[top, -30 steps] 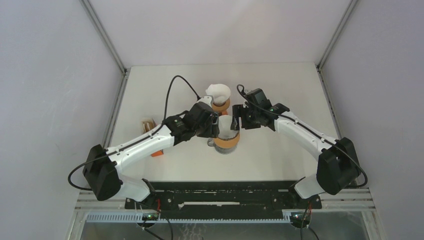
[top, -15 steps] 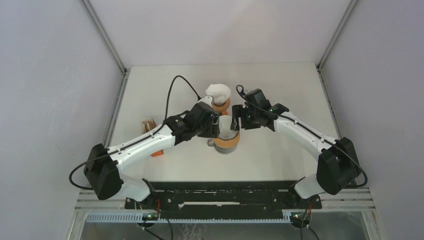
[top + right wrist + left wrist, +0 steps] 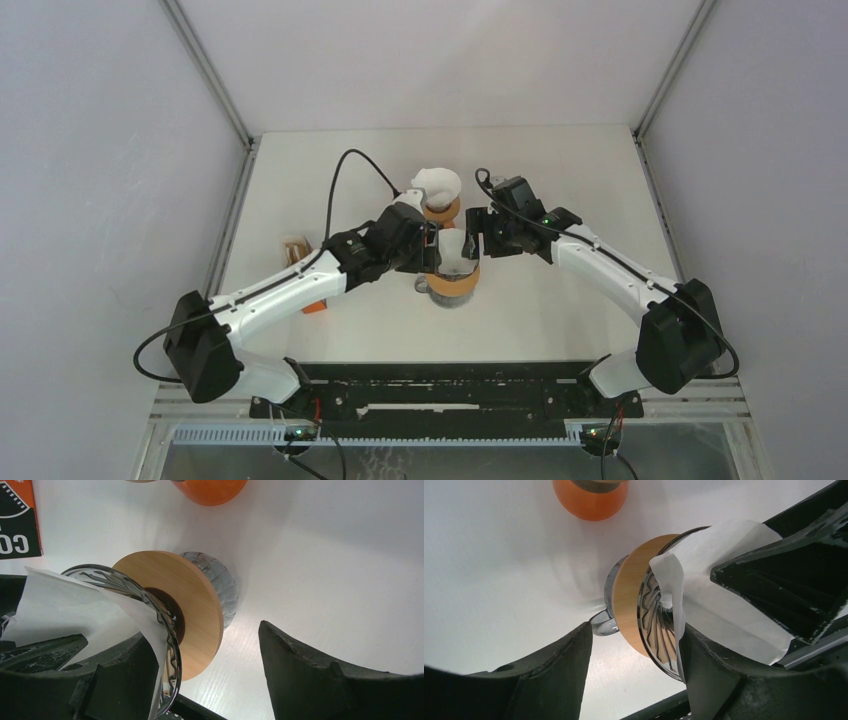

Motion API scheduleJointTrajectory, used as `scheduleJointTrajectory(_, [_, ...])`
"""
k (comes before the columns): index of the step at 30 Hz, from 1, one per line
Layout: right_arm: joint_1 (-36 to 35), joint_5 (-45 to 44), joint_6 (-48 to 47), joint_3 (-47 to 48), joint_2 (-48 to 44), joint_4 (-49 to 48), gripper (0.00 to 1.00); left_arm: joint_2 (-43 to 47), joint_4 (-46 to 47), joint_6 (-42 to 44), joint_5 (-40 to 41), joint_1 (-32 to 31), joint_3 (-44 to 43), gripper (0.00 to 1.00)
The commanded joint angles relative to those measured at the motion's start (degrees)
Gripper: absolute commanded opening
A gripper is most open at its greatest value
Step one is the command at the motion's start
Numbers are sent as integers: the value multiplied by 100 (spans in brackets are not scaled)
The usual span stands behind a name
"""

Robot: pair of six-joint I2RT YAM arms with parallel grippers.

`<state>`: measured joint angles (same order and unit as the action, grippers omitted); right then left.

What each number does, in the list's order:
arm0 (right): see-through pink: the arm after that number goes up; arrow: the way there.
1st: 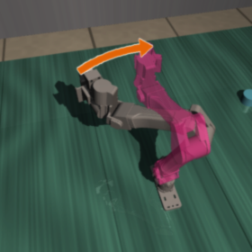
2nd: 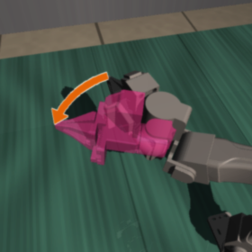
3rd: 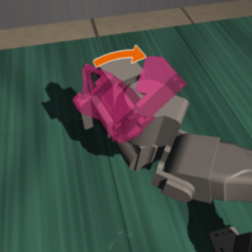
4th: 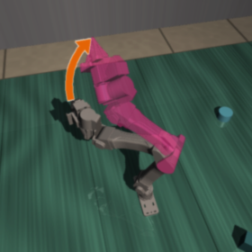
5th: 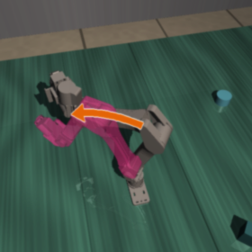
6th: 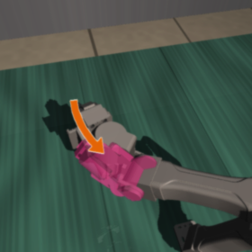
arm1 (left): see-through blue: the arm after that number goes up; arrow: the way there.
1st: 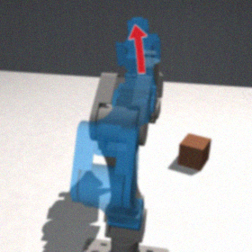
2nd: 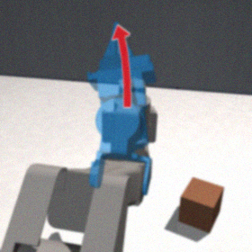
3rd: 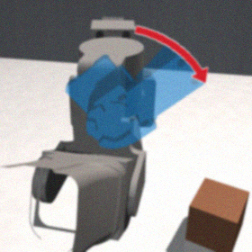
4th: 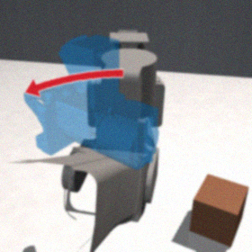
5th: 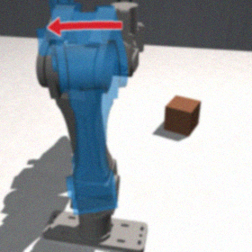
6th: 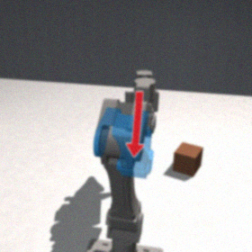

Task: Place the coffee filter in the dripper
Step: Place the coffee filter in the coffee dripper.

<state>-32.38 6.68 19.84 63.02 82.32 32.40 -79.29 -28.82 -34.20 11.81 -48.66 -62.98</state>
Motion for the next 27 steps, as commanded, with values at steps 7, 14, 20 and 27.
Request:
scheduleJointTrajectory(7, [-34, -49, 40, 10, -95, -201, 78, 310, 446, -131, 82, 59, 228, 70])
scheduleJointTrajectory(14, [-36, -104, 13, 10, 7, -184, 77, 210, 257, -67, 193, 112, 304, 69])
scheduleJointTrajectory(20, [-40, -171, 5, 8, 87, -163, 78, 115, 74, 25, 198, 112, 367, 69])
scheduleJointTrajectory(27, [-80, -261, 3, 8, 203, -151, 77, 14, 17, 96, 50, 105, 345, 68])
